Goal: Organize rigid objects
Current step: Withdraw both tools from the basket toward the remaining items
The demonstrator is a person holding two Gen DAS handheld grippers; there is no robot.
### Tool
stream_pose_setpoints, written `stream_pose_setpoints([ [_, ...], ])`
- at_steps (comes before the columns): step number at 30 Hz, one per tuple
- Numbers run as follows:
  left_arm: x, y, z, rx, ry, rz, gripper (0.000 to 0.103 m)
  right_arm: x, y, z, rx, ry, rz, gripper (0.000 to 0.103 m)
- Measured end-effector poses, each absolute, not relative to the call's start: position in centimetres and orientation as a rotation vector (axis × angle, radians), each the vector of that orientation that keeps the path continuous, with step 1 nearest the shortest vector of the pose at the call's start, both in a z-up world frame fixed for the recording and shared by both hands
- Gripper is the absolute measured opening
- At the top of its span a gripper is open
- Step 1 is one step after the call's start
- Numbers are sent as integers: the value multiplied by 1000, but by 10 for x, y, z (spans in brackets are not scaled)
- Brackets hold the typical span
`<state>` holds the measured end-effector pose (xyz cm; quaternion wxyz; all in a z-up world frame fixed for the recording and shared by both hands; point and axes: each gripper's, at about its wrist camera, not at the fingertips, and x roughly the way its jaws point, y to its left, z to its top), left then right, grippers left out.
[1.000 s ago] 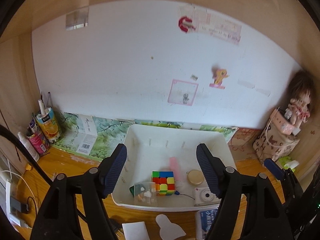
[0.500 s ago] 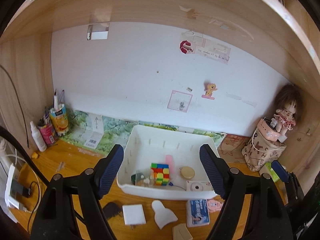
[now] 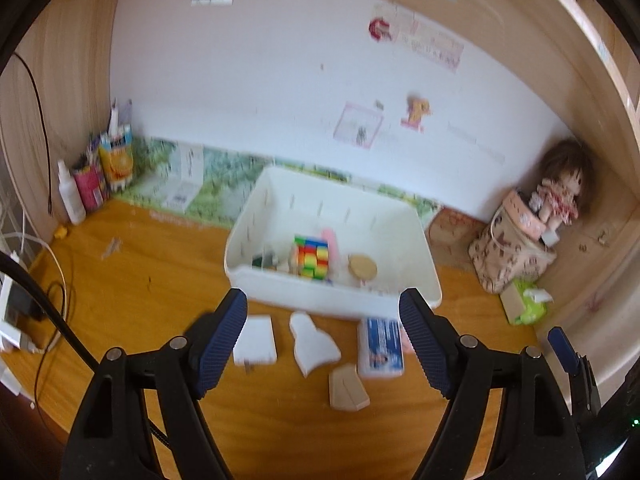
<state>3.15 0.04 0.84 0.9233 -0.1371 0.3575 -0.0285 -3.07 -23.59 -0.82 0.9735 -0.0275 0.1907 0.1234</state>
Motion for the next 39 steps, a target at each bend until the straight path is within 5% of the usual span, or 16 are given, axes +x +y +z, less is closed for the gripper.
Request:
stream_pose_setpoints([
  [39, 126, -67, -151, -214, 1553, -83, 81, 80, -258, -132, -46, 995, 173, 85],
])
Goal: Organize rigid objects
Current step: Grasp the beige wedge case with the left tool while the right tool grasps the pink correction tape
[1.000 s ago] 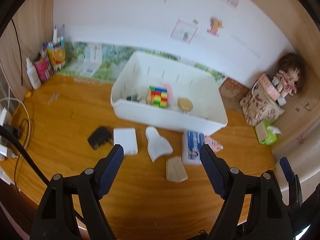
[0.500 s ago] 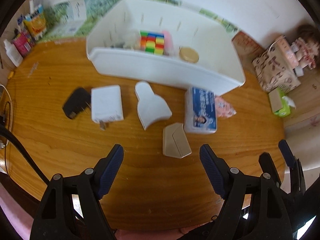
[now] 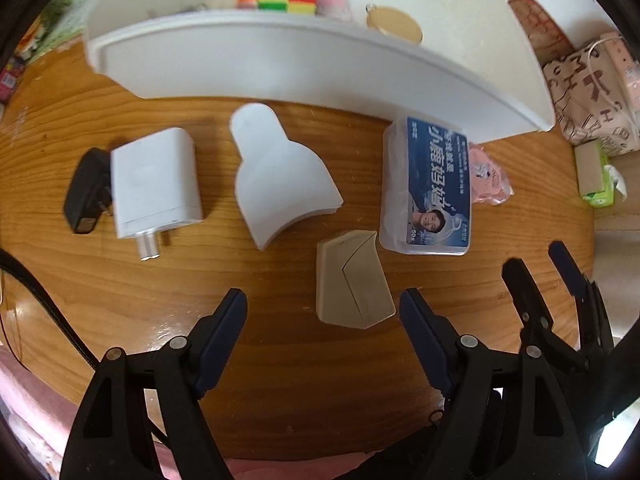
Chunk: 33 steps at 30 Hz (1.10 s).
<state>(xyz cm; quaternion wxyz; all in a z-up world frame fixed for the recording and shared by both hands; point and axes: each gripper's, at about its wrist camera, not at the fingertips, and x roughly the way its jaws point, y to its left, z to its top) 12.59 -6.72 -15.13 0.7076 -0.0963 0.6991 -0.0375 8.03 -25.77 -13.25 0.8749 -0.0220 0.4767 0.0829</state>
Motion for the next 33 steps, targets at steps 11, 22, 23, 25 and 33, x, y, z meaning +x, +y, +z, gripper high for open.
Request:
stream_pose_setpoints([
  [11, 142, -77, -175, -195, 1657, -100, 80, 111, -250, -156, -83, 1003, 213, 85],
  [22, 158, -95, -183, -150, 1694, -80, 58, 130, -243, -169, -150, 965, 280, 85],
  [23, 160, -98, -183, -134, 1694, -73, 52, 130, -242, -169, -157, 960, 283, 85],
  [25, 164, -102, -180, -113, 1694, -61, 46, 131, -241, -170, -172, 952, 290, 85],
  [33, 168, -106, -175, -114, 1700, -48, 46, 130, -241, -169, -186, 935, 311, 84],
])
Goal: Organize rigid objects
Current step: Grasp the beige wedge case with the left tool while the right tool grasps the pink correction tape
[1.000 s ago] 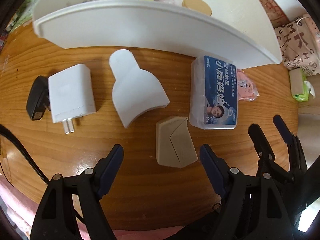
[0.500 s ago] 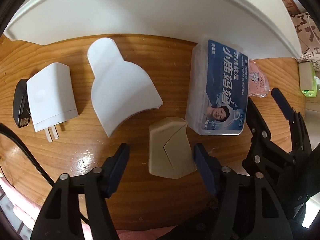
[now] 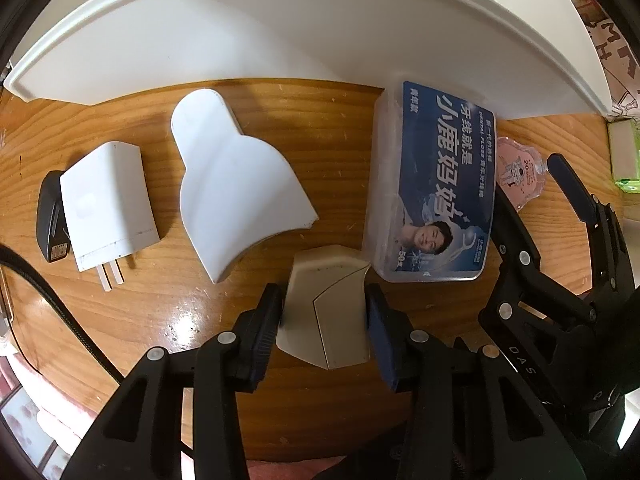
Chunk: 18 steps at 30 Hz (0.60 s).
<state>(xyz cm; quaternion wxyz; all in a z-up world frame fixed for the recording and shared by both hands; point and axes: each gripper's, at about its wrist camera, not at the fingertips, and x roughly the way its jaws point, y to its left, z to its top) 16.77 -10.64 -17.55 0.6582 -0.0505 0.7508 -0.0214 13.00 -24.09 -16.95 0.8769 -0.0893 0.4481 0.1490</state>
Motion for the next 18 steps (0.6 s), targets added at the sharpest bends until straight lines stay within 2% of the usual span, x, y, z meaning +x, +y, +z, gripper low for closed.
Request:
stream_pose_setpoints([
  [7, 150, -108, -168, -96, 1666, -48, 46, 129, -243, -167, -175, 949, 324, 83],
  [8, 149, -108, -164, -94, 1655, -49, 46, 128, -243, -165, -166, 937, 336, 75],
  [10, 147, -109, -158, -93, 1636, -50, 46, 125, -241, -161, -168, 932, 341, 67],
  [18, 133, -111, -130, -91, 1552, -58, 46, 113, -237, -161, -182, 957, 343, 67],
])
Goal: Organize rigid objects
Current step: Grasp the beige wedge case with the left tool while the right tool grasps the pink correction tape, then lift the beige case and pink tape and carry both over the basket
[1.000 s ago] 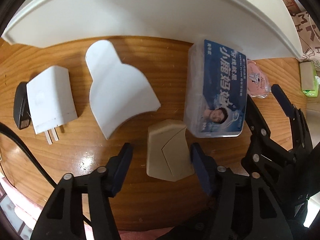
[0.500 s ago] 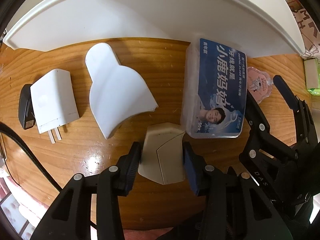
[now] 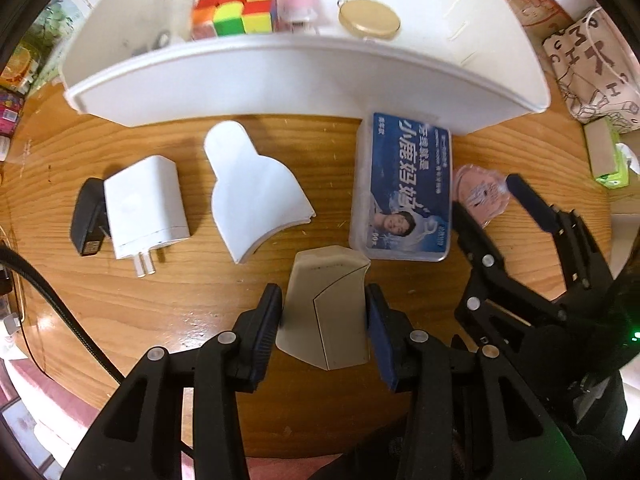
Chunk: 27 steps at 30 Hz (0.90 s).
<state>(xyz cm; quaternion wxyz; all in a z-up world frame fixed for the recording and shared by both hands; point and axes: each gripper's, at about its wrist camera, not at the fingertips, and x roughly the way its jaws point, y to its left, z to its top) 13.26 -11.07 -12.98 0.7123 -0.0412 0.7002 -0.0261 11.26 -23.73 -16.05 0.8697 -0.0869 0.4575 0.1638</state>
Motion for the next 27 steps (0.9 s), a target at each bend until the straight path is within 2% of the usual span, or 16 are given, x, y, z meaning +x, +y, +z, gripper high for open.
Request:
stream_pose_setpoints([
  [10, 105, -108, -96, -103, 1463, -68, 46, 87, -244, -154, -119, 979, 339, 67],
  [18, 102, -84, -77, -98, 1365, -80, 46, 70, -255, -124, -109, 890, 308, 67],
  [27, 119, -68, -30, -64, 1229, -70, 46, 71, -259, -76, -81, 768, 300, 67],
])
